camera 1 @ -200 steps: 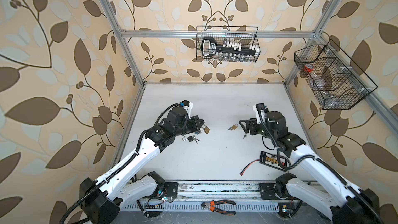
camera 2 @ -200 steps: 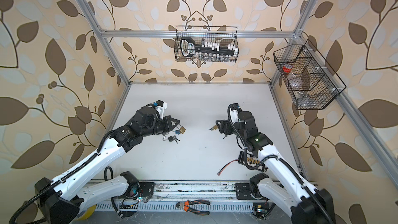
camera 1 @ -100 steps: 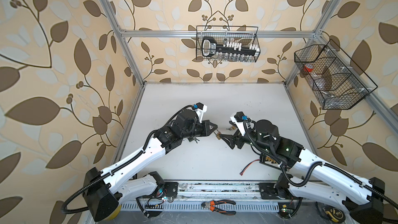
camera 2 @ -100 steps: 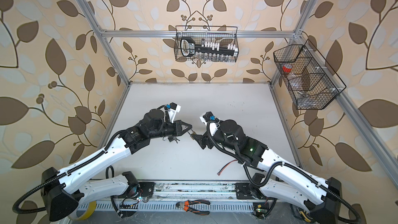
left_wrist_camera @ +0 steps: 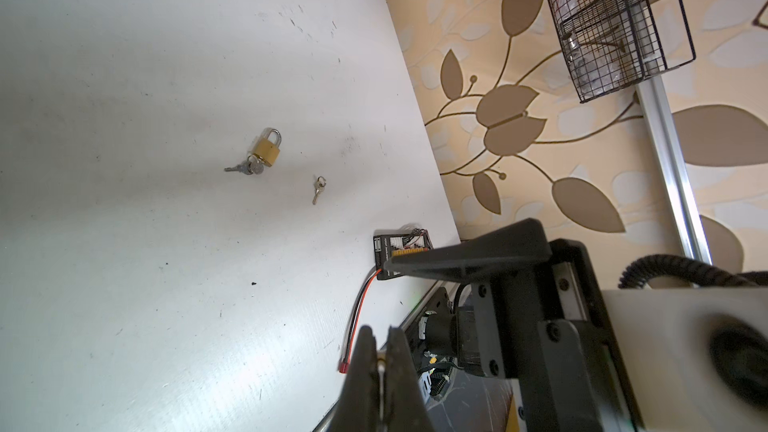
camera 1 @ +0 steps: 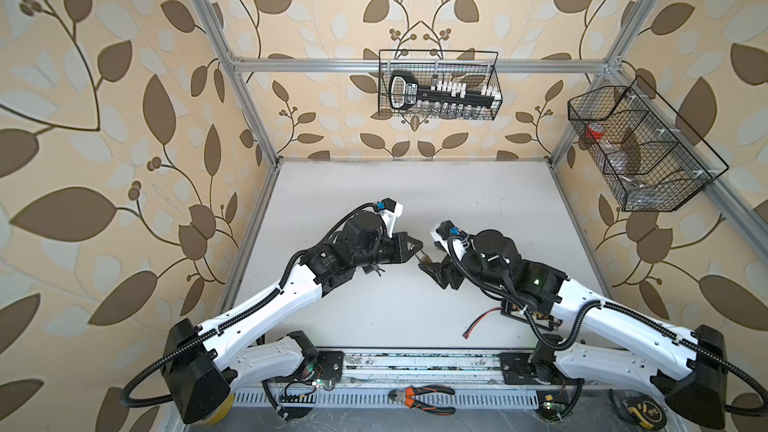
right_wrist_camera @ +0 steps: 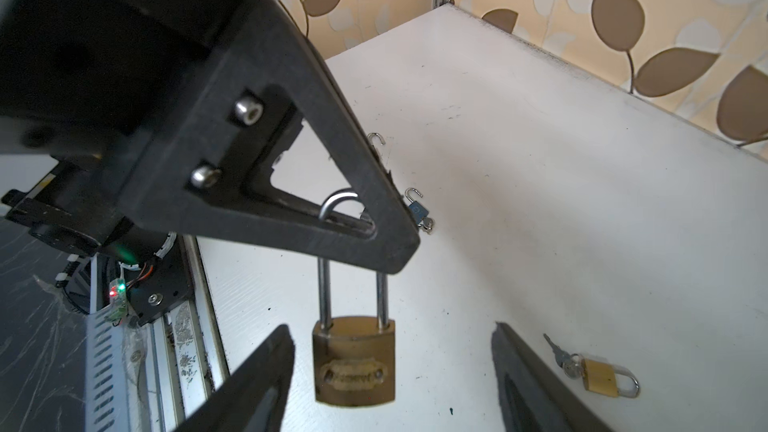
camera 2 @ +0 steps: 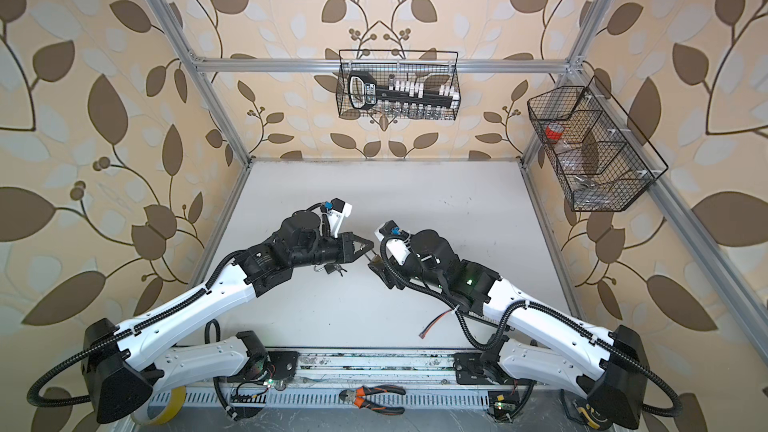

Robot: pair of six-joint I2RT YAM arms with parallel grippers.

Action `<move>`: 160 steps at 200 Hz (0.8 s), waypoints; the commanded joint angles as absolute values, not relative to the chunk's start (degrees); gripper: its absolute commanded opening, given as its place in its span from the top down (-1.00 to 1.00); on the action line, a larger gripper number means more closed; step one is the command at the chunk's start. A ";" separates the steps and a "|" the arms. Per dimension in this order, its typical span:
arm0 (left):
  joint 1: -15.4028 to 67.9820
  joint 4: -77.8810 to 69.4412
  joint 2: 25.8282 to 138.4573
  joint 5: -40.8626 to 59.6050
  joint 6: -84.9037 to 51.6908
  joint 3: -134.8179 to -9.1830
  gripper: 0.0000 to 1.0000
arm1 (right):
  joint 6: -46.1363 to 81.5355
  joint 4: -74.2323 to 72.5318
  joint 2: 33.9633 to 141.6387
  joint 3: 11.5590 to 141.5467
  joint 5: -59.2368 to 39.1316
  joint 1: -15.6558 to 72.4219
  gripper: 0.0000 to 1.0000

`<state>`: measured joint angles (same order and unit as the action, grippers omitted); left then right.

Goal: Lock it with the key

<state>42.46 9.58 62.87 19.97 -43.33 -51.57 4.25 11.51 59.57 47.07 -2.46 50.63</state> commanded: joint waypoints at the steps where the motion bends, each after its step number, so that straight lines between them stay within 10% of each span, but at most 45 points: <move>1: 43.00 6.20 62.14 20.72 -43.68 -54.31 1.00 | 3.95 12.18 60.46 49.71 -3.74 50.94 -0.38; 160: 43.09 6.83 61.70 20.92 -44.03 -54.67 1.00 | 3.87 14.24 63.61 51.84 -5.55 50.89 0.43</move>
<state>42.46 8.93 62.87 20.01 -43.81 -51.62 4.19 13.23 62.87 49.87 -5.54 50.85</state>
